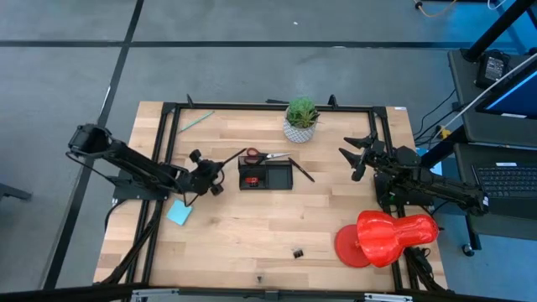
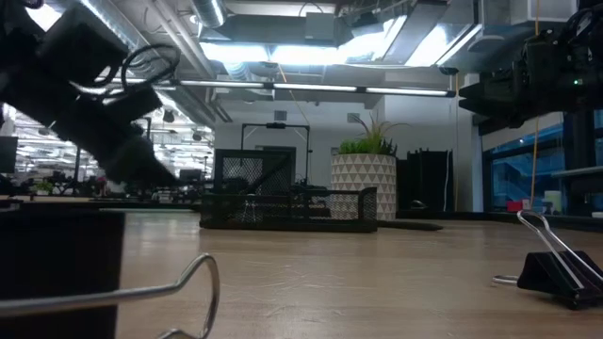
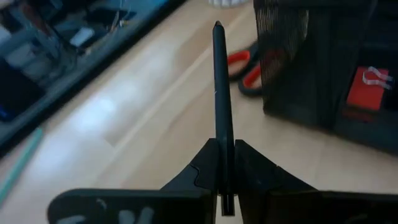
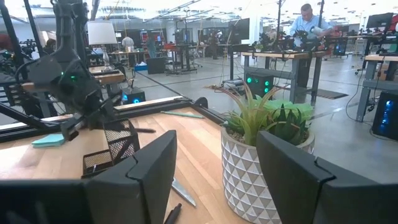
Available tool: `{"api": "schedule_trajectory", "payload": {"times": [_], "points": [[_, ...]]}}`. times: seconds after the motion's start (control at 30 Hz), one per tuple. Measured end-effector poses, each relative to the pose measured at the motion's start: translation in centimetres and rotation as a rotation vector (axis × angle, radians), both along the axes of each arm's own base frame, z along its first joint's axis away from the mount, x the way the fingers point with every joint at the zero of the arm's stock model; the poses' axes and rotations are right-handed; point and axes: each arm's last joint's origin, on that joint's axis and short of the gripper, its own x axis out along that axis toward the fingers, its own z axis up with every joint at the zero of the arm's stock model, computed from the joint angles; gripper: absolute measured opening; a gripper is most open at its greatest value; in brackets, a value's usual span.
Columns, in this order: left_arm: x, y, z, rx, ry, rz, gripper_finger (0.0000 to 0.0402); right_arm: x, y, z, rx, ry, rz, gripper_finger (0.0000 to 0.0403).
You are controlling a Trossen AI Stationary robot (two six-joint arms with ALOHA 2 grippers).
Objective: Pick and place office supplies into organizer
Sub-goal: Put the left pen into the top left section of the desk organizer
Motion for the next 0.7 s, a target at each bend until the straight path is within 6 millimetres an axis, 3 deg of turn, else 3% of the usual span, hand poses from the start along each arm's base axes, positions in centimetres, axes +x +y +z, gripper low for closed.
{"api": "schedule_trajectory", "payload": {"times": [0.33, 0.7], "points": [[1.6, 0.9, 5.7, 0.207, 0.044, -0.118, 0.0026, 0.0, 0.0, 0.0, 0.001, -0.001, 0.000, 0.0224], [3.5, 0.9, 11.1, 0.489, 0.295, -0.318, 0.0026, 0.0, 0.0, 0.0, 0.002, -0.002, 0.000, 0.0224]]}}
